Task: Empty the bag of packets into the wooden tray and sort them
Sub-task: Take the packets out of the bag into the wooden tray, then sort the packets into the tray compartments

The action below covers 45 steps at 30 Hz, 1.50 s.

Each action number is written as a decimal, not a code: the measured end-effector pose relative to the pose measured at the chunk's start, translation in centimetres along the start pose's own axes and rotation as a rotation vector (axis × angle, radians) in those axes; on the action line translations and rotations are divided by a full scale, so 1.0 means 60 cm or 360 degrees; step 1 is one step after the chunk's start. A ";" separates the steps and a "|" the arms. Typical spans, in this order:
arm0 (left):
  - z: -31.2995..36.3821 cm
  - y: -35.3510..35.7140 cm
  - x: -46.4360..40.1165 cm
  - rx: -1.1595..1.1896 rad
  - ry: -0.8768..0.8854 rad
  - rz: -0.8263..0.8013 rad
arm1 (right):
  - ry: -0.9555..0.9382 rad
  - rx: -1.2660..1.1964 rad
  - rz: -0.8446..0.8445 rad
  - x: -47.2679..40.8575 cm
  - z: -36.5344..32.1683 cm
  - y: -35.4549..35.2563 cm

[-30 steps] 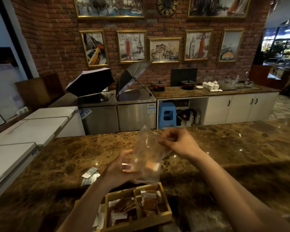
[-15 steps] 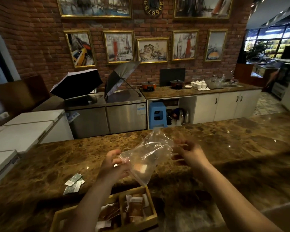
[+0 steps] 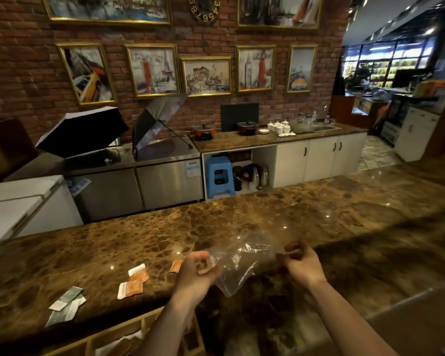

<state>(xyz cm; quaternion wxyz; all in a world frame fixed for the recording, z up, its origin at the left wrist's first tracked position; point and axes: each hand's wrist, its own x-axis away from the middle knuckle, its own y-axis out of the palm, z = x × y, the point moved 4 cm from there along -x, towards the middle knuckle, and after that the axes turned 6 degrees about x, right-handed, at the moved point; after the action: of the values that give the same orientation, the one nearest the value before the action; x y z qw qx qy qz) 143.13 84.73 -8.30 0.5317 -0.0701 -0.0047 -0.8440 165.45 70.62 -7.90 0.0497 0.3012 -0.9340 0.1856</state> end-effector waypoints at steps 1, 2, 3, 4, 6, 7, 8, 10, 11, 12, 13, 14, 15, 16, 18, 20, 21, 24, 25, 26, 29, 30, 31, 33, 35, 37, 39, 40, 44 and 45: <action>-0.006 0.015 0.000 -0.0036 -0.0011 -0.0054 | -0.0012 0.0014 0.0030 -0.007 0.012 -0.010; -0.010 0.028 0.002 -0.0093 -0.0033 -0.0114 | 0.0000 0.0065 0.0043 -0.012 0.023 -0.016; -0.015 0.039 0.004 -0.0161 -0.0046 -0.0164 | 0.0007 0.0104 0.0063 -0.019 0.037 -0.021; -0.022 0.051 0.002 -0.0240 -0.0042 -0.0208 | 0.0024 0.0164 0.0070 -0.019 0.046 -0.029; -0.029 0.071 0.006 -0.0403 -0.0038 -0.0283 | -0.0008 0.0230 0.0098 -0.032 0.074 -0.039; -0.035 0.079 0.008 -0.0475 -0.0054 -0.0322 | -0.0028 0.0275 0.0126 -0.023 0.072 -0.044; -0.038 0.087 0.011 -0.0530 -0.0054 -0.0364 | -0.0033 0.0353 0.0135 -0.017 0.073 -0.049; -0.041 0.105 0.019 -0.0624 0.0028 -0.0450 | -0.0122 0.0566 0.0150 -0.012 0.077 -0.059; -0.045 0.113 0.025 -0.0708 0.0064 -0.0508 | -0.0198 0.0694 0.0178 -0.007 0.079 -0.064; -0.050 0.120 0.031 -0.0838 0.0083 -0.0557 | -0.0256 0.0826 0.0190 -0.002 0.081 -0.067; -0.055 0.123 0.035 -0.0966 0.0116 -0.0572 | -0.0321 0.0948 0.0170 0.002 0.084 -0.067; -0.061 0.126 0.038 -0.1074 0.0156 -0.0570 | -0.0363 0.1076 0.0113 0.008 0.086 -0.066; -0.065 0.129 0.042 -0.1165 0.0201 -0.0579 | -0.0427 0.1191 0.0061 0.011 0.088 -0.063; -0.068 0.132 0.049 -0.1238 0.0238 -0.0609 | -0.0475 0.1314 -0.0004 0.014 0.090 -0.057; -0.071 0.137 0.060 -0.1402 0.0285 -0.0708 | -0.0615 0.1522 -0.0137 0.016 0.095 -0.043; -0.080 0.137 0.066 -0.1564 0.0267 -0.0789 | -0.0700 0.1624 -0.0315 0.021 0.099 -0.026; -0.084 0.135 0.070 -0.1636 0.0252 -0.0825 | -0.0692 0.1657 -0.0410 0.024 0.104 -0.018; -0.096 0.127 0.077 -0.1794 0.0202 -0.0918 | -0.0645 0.1787 -0.0575 0.027 0.119 -0.003; -0.102 0.124 0.078 -0.1834 0.0179 -0.0945 | -0.0632 0.1830 -0.0593 0.027 0.124 -0.002; -0.109 0.120 0.081 -0.1872 0.0168 -0.0972 | -0.0616 0.1873 -0.0612 0.027 0.133 -0.001; -0.122 0.108 0.090 -0.1971 0.0184 -0.1039 | -0.0591 0.1962 -0.0627 0.023 0.153 -0.001; -0.123 0.105 0.093 -0.1969 0.0199 -0.1044 | -0.0592 0.1982 -0.0618 0.023 0.153 -0.001; -0.121 0.100 0.098 -0.1948 0.0207 -0.1036 | -0.0595 0.2001 -0.0606 0.024 0.152 0.002; -0.108 0.093 0.102 -0.1864 0.0254 -0.0972 | -0.0587 0.2022 -0.0544 0.027 0.144 0.006; -0.089 0.078 0.105 -0.1730 0.0318 -0.0836 | -0.0628 0.2058 -0.0406 0.033 0.128 0.016; -0.066 0.051 0.106 -0.1575 0.0357 -0.0670 | -0.0724 0.2008 -0.0276 0.044 0.102 0.036; -0.047 0.012 0.105 -0.1455 0.0423 -0.0472 | -0.0859 0.1880 -0.0251 0.060 0.075 0.067; -0.041 -0.011 0.102 -0.1382 0.0463 -0.0366 | -0.0949 0.1793 -0.0269 0.069 0.061 0.085; -0.030 -0.130 0.101 -0.1308 0.0552 0.0022 | -0.1236 0.1474 -0.0447 0.125 0.010 0.174; -0.033 -0.161 0.104 -0.1325 0.0530 0.0115 | -0.1289 0.1463 -0.0492 0.142 -0.002 0.195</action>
<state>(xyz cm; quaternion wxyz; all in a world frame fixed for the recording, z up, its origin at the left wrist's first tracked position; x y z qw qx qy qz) 131.58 83.18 -8.84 0.4809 -0.1414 0.4233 -0.7547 151.71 74.82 -9.77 -0.4161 0.4698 -0.6492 0.4297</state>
